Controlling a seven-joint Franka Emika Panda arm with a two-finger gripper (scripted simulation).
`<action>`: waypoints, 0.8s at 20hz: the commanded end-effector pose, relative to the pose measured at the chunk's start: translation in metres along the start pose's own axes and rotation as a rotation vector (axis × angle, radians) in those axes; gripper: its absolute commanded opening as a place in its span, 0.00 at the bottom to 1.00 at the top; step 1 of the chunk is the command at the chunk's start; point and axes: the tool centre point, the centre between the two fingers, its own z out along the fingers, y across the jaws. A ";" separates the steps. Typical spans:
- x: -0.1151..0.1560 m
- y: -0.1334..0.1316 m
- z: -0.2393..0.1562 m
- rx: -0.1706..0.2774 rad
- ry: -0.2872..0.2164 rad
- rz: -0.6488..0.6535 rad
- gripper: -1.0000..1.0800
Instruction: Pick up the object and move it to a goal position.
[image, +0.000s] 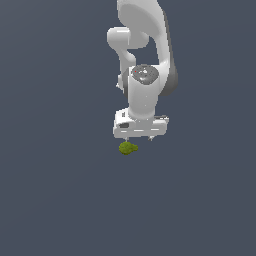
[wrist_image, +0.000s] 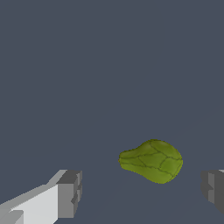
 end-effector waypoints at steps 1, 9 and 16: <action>-0.001 0.001 0.001 -0.001 -0.001 -0.029 0.96; -0.004 0.007 0.009 -0.004 -0.006 -0.180 0.96; -0.007 0.013 0.018 -0.005 -0.012 -0.362 0.96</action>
